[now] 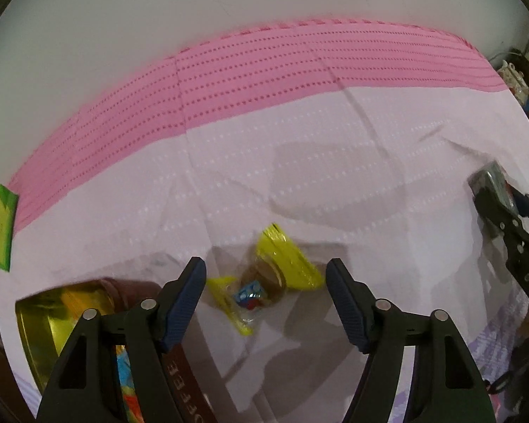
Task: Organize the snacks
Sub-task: 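Grasp the yellow-wrapped candy with the left gripper while the right gripper holds the grey pack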
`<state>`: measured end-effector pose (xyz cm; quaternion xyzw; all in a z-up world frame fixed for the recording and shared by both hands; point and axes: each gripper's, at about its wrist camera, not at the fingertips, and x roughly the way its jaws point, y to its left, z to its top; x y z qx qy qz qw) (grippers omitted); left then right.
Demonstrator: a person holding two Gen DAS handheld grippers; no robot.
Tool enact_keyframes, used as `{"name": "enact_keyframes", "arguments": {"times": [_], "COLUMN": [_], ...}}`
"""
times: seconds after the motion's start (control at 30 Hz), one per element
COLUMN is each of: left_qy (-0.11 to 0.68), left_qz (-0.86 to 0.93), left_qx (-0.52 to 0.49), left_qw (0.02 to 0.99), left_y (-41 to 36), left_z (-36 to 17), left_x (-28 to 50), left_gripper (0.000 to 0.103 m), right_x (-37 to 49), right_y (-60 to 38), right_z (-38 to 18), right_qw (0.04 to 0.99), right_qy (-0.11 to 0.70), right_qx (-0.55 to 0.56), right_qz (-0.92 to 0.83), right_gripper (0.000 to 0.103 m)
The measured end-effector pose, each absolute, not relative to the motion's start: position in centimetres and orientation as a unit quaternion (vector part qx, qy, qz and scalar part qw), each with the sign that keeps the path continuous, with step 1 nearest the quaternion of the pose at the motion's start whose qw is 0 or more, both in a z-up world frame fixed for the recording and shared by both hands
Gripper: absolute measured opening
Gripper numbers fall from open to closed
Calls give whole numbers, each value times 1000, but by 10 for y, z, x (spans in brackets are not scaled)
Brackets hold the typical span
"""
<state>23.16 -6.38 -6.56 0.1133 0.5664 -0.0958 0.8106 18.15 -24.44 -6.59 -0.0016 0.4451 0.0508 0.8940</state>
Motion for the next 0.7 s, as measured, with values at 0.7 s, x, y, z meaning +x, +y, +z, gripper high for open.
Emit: {"name": "enact_keyframes", "arguments": {"times": [0.7], "left_qy": [549], "left_qz": [-103], "left_qx": [95], "left_qw": [824], "left_y": [-65], "left_z": [-43], "left_x": [204], "left_gripper": [34], "right_x": [181], "right_y": [-244], "right_z": [-66], "right_qw": [894], "right_qy": [445], "right_qx": [-1], "right_qz": [51], "right_gripper": [34]}}
